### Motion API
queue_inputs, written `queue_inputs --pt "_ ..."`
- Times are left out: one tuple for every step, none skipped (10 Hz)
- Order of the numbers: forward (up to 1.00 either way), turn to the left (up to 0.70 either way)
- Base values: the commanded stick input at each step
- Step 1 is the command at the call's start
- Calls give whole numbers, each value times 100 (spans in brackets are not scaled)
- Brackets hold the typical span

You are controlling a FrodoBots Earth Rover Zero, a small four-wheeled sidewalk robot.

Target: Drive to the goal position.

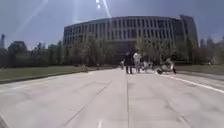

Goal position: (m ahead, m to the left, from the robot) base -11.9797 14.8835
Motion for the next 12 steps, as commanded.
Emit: queue_inputs --pt "85 -2" --pt "85 -2" --pt "85 -2" --pt "85 -2" --pt "85 -2" --pt "85 -2" --pt "85 0" --pt "85 1" --pt "75 11" --pt "51 34" --pt "38 51" --pt "25 49"
